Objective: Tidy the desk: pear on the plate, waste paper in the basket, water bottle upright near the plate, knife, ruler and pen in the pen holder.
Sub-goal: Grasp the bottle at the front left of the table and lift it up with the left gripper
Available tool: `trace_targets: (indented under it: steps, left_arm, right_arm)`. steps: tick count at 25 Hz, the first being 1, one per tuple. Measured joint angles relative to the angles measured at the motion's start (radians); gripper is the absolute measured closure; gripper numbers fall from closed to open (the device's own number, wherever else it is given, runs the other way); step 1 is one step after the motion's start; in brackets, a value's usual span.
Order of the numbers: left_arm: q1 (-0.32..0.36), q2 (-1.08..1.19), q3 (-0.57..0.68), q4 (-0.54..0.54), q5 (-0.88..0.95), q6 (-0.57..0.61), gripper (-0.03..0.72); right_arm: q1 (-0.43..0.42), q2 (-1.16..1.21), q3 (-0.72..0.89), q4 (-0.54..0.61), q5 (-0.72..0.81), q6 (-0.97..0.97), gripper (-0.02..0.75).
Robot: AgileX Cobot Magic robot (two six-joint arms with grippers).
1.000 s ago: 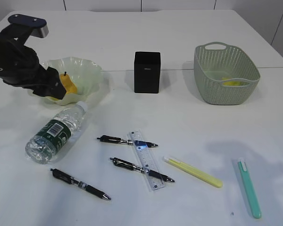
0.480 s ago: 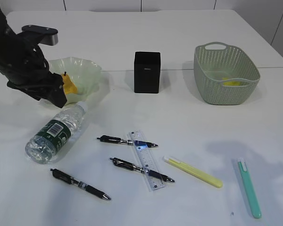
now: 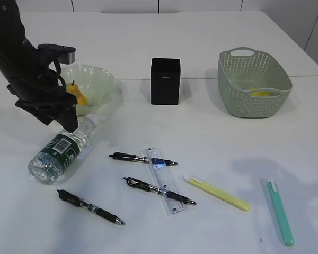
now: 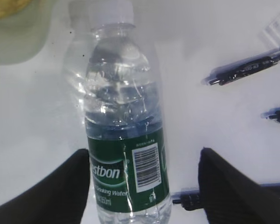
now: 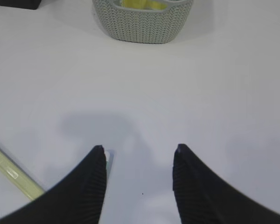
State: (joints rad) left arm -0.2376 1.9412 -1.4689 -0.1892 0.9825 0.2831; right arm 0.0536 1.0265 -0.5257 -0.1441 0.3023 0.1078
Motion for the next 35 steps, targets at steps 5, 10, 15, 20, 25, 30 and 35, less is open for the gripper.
trace_targets:
  steps: [5, 10, 15, 20, 25, 30, 35]
  left_arm:
    - [0.000, 0.030, 0.000, 0.000, 0.000, 0.000, 0.170]
    - [0.000, 0.032, 0.000, 0.000, -0.016, -0.002, 0.156]
    - [0.000, 0.051, -0.017, 0.000, -0.022, -0.002, 0.139]
    - [0.000, 0.098, -0.088, 0.000, 0.006, -0.010, 0.139]
    - [-0.002, 0.154, -0.179, -0.002, 0.083, -0.015, 0.139]
    - [-0.016, 0.197, -0.231, -0.002, 0.127, -0.019, 0.139]
    - [-0.018, 0.238, -0.250, 0.001, 0.147, -0.027, 0.139]
  right_arm:
    - [0.000, 0.000, 0.000, 0.000, 0.000, 0.000, 0.387]
    - [0.000, 0.000, 0.000, 0.000, 0.000, 0.000, 0.386]
    - [0.000, 0.000, 0.000, 0.000, 0.000, 0.000, 0.387]
    - [0.000, 0.000, 0.000, 0.000, 0.000, 0.000, 0.386]
    - [0.000, 0.000, 0.000, 0.000, 0.000, 0.000, 0.386]
    - [0.000, 0.000, 0.000, 0.000, 0.000, 0.000, 0.386]
    - [0.000, 0.000, 0.000, 0.000, 0.000, 0.000, 0.386]
